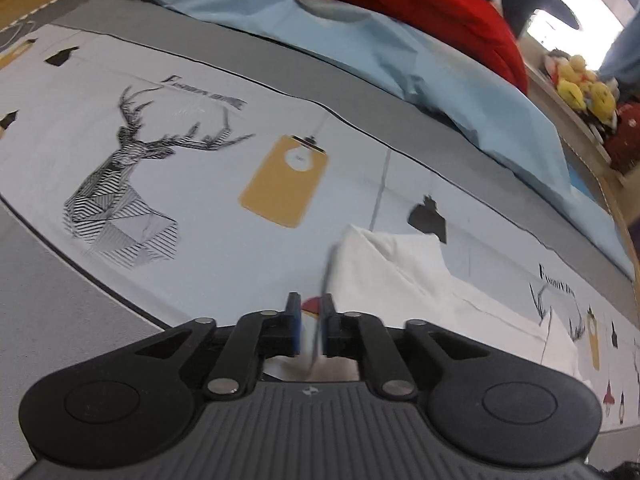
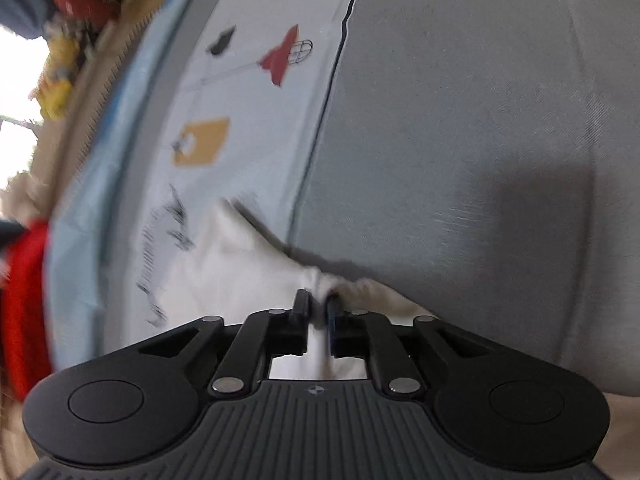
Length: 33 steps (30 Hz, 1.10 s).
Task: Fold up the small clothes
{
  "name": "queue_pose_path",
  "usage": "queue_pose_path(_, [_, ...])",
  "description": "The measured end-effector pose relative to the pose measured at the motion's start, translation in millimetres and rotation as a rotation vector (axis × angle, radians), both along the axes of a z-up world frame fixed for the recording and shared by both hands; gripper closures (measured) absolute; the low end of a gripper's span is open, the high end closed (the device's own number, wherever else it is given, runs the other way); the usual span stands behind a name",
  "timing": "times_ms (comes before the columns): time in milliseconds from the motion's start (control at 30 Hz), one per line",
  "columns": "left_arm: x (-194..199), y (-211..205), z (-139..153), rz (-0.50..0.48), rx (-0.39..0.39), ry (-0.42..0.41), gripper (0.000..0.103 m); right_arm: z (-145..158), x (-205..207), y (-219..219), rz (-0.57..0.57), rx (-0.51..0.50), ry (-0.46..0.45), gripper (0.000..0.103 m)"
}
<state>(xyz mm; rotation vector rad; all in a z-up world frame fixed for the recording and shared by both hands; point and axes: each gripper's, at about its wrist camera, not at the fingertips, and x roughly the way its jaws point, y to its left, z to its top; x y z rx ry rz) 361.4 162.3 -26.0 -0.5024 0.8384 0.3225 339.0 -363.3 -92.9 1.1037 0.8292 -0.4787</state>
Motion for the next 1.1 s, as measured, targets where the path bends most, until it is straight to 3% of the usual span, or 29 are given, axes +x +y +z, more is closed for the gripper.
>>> queue_pose_path(100, [-1, 6, -1, 0.013, -0.025, 0.012, 0.076, 20, -3, 16, 0.067, -0.103, -0.030, 0.086])
queue_pose_path(300, [-4, 20, -25, 0.034, -0.233, 0.091, 0.075, 33, 6, 28, 0.176, -0.154, -0.124, 0.086])
queue_pose_path(367, [-3, 18, -24, 0.009, -0.226, 0.097, 0.075, 26, 17, 27, 0.212, -0.130, -0.103, 0.086])
queue_pose_path(500, [-4, 12, -17, -0.042, -0.185, 0.109, 0.075, -2, 39, 26, 0.308, -0.109, 0.047, 0.090])
queue_pose_path(600, [-6, 8, -15, -0.086, -0.141, 0.123, 0.075, -10, 40, 15, 0.276, -0.055, 0.051, 0.091])
queue_pose_path(767, [2, -18, -28, -0.266, -0.050, 0.190, 0.076, -7, 39, 16, 0.293, -0.074, 0.052, 0.091])
queue_pose_path(833, [4, -27, -33, -0.307, -0.051, 0.182, 0.082, -7, 35, 16, 0.290, -0.072, 0.052, 0.090])
queue_pose_path(1100, [13, -37, -53, -0.256, -0.078, 0.191, 0.084, -10, 44, 19, 0.297, -0.067, 0.055, 0.089])
